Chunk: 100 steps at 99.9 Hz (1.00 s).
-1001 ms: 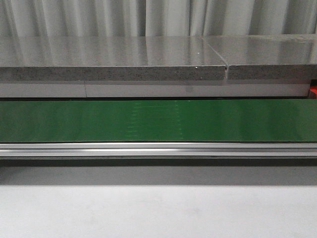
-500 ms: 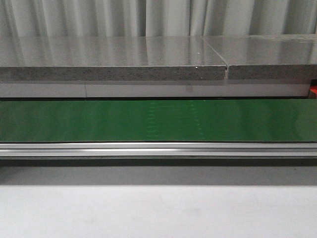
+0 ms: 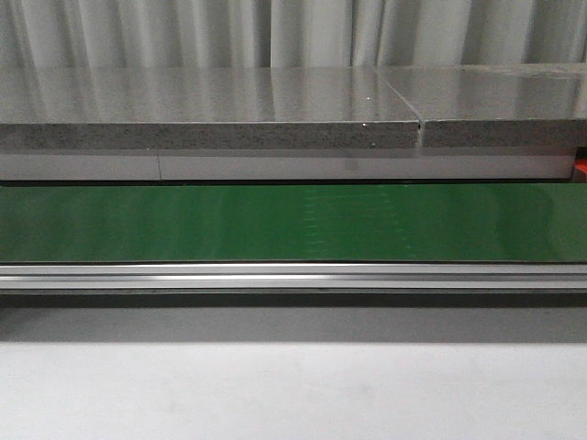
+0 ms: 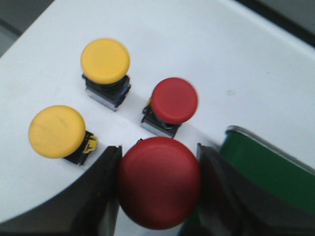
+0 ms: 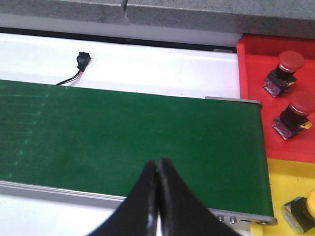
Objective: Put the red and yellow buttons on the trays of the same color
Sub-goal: 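Close the left gripper on a red push-button's cap and lift it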
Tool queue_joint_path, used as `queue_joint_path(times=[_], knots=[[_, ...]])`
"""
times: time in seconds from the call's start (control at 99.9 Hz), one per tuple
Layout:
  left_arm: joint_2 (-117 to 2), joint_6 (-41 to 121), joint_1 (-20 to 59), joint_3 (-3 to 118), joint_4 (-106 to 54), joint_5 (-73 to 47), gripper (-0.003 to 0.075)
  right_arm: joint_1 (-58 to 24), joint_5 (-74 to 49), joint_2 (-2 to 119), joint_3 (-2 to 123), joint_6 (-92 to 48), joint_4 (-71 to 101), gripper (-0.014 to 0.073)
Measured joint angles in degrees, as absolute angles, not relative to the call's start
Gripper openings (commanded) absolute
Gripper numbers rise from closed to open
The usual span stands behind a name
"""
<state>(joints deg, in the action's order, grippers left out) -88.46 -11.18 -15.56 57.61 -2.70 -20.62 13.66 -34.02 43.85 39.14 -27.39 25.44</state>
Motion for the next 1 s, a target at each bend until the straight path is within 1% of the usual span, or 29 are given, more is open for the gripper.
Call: queue_joint_path(times=[0.14, 0.28, 0.46, 0.791, 0.841, 0.911, 1.001], knots=[[-82.80, -10.07, -12.49, 57.61, -2.70, -23.23, -0.0019, 13.66, -34.02, 43.85, 39.14, -27.39, 25.44, -0.0068], [-80.10, -8.63, -9.00, 57.61, -2.70, -26.43, -0.0019, 13.66, -34.02, 43.85, 39.14, -27.39, 25.44, -0.0068], [-80.29, -8.17, -6.27, 57.61, -2.37, -29.29, -0.0019, 13.66, -34.02, 43.85, 39.14, -27.39, 25.44, -0.0068], [-84.91, -8.02, -6.04, 57.61, -1.93, -29.87, -0.0011, 13.66, -34.02, 43.85, 39.14, -27.39, 25.44, -0.0068], [-85.58, -7.73, -6.04, 57.61, -1.93, -30.16, 0.0020, 13.66, -34.02, 43.85, 39.14, -27.39, 25.44, -0.0068], [-85.85, -6.96, -6.04, 57.61, -1.93, -30.49, 0.0111, 13.66, -34.02, 43.85, 39.14, -27.39, 25.44, -0.0068], [-85.85, -5.79, -6.04, 57.61, -2.84, -30.49, 0.0287, 13.66, -34.02, 43.85, 39.14, -27.39, 25.44, -0.0068]])
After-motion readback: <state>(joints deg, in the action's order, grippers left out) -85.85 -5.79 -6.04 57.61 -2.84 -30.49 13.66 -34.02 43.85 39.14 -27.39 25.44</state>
